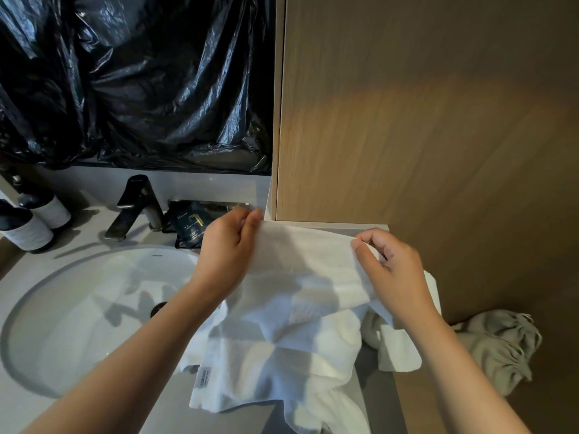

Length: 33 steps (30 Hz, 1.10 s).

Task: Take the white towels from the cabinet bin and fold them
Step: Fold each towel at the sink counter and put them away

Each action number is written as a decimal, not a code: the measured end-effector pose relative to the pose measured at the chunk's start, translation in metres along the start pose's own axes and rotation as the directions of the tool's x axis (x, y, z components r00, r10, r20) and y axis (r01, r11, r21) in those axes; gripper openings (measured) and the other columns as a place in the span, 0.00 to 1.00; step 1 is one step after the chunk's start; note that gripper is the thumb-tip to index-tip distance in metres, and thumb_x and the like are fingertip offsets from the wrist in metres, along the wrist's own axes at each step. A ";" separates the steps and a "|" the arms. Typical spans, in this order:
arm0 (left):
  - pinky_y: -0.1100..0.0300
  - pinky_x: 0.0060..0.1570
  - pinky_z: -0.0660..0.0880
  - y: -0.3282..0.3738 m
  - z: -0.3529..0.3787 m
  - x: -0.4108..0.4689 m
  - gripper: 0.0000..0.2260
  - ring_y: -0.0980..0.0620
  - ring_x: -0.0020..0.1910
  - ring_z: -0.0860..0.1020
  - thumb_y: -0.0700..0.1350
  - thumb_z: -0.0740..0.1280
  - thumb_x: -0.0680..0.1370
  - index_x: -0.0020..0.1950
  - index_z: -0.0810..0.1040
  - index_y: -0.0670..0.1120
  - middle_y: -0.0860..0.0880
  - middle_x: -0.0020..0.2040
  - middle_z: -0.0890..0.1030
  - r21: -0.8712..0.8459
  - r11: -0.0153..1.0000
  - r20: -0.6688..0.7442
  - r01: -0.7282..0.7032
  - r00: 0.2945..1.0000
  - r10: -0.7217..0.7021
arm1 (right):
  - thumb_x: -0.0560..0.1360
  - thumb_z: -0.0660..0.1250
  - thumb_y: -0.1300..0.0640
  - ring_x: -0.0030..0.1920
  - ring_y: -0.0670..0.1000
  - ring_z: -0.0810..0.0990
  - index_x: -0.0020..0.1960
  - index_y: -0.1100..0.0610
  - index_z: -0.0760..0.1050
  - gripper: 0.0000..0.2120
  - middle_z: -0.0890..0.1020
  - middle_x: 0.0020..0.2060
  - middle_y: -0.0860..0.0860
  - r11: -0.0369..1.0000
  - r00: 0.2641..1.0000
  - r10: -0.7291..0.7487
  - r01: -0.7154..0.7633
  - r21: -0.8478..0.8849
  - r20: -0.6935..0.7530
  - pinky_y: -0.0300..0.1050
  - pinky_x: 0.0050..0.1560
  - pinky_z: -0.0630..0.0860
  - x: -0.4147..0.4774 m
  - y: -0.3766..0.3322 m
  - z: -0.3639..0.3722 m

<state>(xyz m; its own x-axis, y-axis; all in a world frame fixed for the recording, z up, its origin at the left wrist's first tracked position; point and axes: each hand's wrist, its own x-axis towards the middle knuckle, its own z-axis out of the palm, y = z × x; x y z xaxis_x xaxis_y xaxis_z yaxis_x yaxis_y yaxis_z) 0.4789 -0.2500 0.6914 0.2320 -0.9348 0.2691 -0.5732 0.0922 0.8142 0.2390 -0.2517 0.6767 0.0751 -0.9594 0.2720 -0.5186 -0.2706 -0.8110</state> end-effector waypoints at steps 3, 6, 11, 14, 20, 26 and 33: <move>0.62 0.27 0.59 0.002 0.005 0.002 0.19 0.54 0.27 0.62 0.47 0.58 0.83 0.32 0.63 0.43 0.51 0.26 0.62 0.005 1.000 0.015 -0.026 1.000 0.026 | 0.79 0.63 0.53 0.33 0.57 0.71 0.42 0.48 0.77 0.08 0.78 0.34 0.51 1.000 1.000 0.003 -0.003 0.006 -0.017 0.47 0.32 0.67 -0.001 0.002 0.000; 0.59 0.28 0.59 0.004 0.009 0.004 0.22 0.56 0.27 0.61 0.51 0.59 0.82 0.34 0.65 0.38 0.50 0.27 0.62 -0.063 0.997 0.040 -0.047 0.998 0.050 | 0.79 0.63 0.52 0.34 0.58 0.71 0.42 0.47 0.77 0.08 0.78 0.33 0.52 1.000 1.000 -0.001 0.002 0.010 -0.025 0.50 0.33 0.68 0.000 0.003 -0.002; 0.57 0.32 0.70 0.014 0.011 0.003 0.16 0.55 0.30 0.72 0.59 0.73 0.70 0.42 0.78 0.47 0.52 0.31 0.75 -0.030 0.999 0.111 -0.036 0.993 0.039 | 0.79 0.64 0.54 0.29 0.50 0.69 0.43 0.50 0.78 0.07 0.79 0.34 0.48 0.999 0.999 -0.038 0.037 0.036 0.009 0.44 0.32 0.65 0.006 -0.005 -0.003; 0.69 0.43 0.72 0.018 0.013 0.002 0.15 0.62 0.45 0.78 0.56 0.76 0.68 0.52 0.80 0.56 0.61 0.46 0.81 -0.003 0.993 0.201 -0.118 0.973 0.116 | 0.79 0.66 0.56 0.36 0.43 0.76 0.44 0.52 0.79 0.06 0.81 0.37 0.43 0.994 0.995 -0.096 0.095 0.049 0.024 0.32 0.36 0.67 0.010 -0.016 0.000; 0.73 0.40 0.68 0.020 0.019 0.006 0.15 0.62 0.39 0.76 0.51 0.73 0.73 0.59 0.79 0.57 0.59 0.45 0.80 -0.091 0.978 0.318 -0.189 0.925 0.209 | 0.78 0.68 0.55 0.41 0.43 0.79 0.44 0.47 0.79 0.06 0.82 0.39 0.39 0.977 0.978 -0.195 0.187 0.107 0.070 0.29 0.41 0.69 0.016 -0.037 -0.001; 0.72 0.36 0.66 0.018 0.006 0.006 0.09 0.63 0.34 0.74 0.49 0.72 0.74 0.35 0.76 0.55 0.60 0.34 0.76 -0.152 0.975 0.262 -0.161 0.945 0.196 | 0.77 0.69 0.56 0.45 0.45 0.81 0.48 0.50 0.82 0.04 0.84 0.41 0.41 0.983 0.978 -0.180 0.177 0.042 0.106 0.35 0.45 0.73 0.017 -0.027 -0.005; 0.72 0.36 0.68 0.007 -0.026 0.018 0.07 0.61 0.39 0.77 0.52 0.71 0.75 0.40 0.81 0.51 0.55 0.37 0.78 0.012 0.993 0.087 -0.121 0.989 0.119 | 0.80 0.65 0.57 0.41 0.46 0.79 0.48 0.54 0.81 0.06 0.82 0.39 0.45 0.968 0.989 -0.129 0.141 -0.206 0.072 0.46 0.41 0.75 0.013 0.014 -0.018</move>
<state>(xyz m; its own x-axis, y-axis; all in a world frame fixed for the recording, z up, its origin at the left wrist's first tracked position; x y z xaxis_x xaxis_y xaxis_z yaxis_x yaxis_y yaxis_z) 0.4993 -0.2571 0.7151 0.0926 -0.9435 0.3183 -0.6061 0.2002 0.7698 0.2168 -0.2663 0.6780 0.2028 -0.9197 0.3362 -0.6667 -0.3811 -0.6405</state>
